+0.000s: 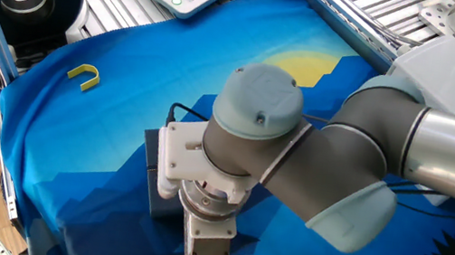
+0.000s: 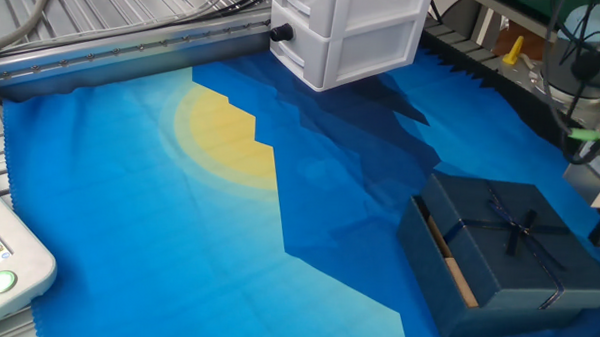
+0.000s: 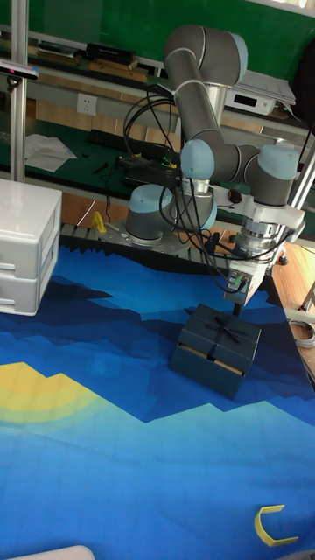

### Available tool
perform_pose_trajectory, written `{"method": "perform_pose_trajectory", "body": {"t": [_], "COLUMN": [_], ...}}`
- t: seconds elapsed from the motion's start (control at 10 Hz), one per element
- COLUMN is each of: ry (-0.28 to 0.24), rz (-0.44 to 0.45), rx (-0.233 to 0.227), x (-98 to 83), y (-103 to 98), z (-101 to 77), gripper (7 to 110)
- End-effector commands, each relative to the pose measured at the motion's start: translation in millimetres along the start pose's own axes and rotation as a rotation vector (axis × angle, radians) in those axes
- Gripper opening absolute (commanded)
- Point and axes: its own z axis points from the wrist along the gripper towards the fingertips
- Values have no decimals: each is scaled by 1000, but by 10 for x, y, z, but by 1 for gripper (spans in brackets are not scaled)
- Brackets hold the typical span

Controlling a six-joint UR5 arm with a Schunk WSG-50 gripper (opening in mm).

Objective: Slide the outer casing onto the gift box

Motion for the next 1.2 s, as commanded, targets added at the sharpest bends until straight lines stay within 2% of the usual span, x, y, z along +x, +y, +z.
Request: {"method": "perform_pose_trajectory", "body": {"t": [0.0, 0.2, 0.5, 1.1], "ry": [-29, -30, -30, -30], "rz": [34, 27, 24, 33], "rx": [-30, -3, 13, 40], "x": [-47, -21, 23, 55], "y": [-71, -220, -350, -478], "z": [62, 14, -39, -82], "gripper": [7, 7, 7, 7]}}
